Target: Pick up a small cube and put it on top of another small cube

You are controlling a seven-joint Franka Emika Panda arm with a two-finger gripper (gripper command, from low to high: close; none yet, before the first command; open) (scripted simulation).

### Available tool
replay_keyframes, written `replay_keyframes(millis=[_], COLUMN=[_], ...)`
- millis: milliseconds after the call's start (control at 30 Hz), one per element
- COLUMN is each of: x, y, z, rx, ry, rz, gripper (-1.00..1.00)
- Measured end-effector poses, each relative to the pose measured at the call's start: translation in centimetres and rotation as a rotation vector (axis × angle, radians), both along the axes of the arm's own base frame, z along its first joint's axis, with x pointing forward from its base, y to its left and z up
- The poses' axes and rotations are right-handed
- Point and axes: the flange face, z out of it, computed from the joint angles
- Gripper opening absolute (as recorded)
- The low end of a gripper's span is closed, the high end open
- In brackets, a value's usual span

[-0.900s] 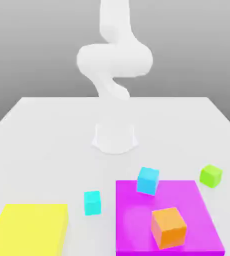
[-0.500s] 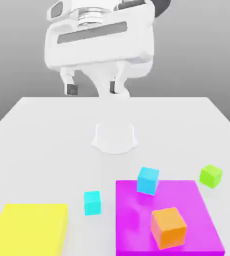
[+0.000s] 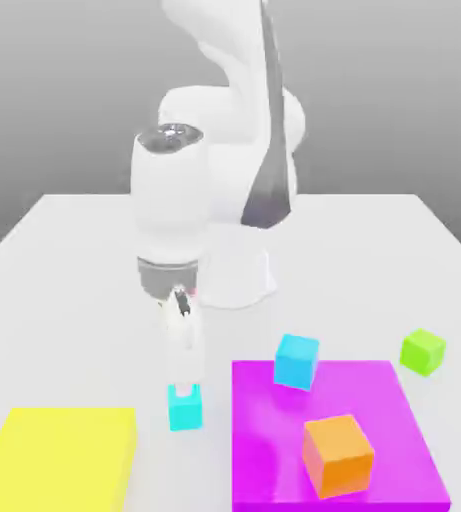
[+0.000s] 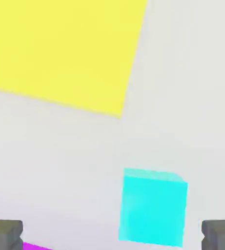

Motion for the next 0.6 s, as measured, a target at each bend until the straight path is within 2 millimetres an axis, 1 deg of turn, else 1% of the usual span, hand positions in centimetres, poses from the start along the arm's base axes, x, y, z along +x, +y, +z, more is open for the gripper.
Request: replay_keyframes(millis=[200,233,400,433,500,600], x=[-0.3,-0.3,-0.3,-0.3,-0.2,-0.1], y=[0.2,0.2,0.2,0.2,0.2,0.2], z=[-5.3,-5.8,-5.8,-6.0,-5.1,-2.7], rx=[0.004,0.003,0.003,0.002,0.002,0.003], ry=[0.006,0.007,0.004,0.005,0.005,0.005], rz=[-0.009,-0.008,-0.008,-0.008,-0.009,-0.009], gripper=[0.00,-1.00,-1.00,-1.00,-1.00,-1.00])
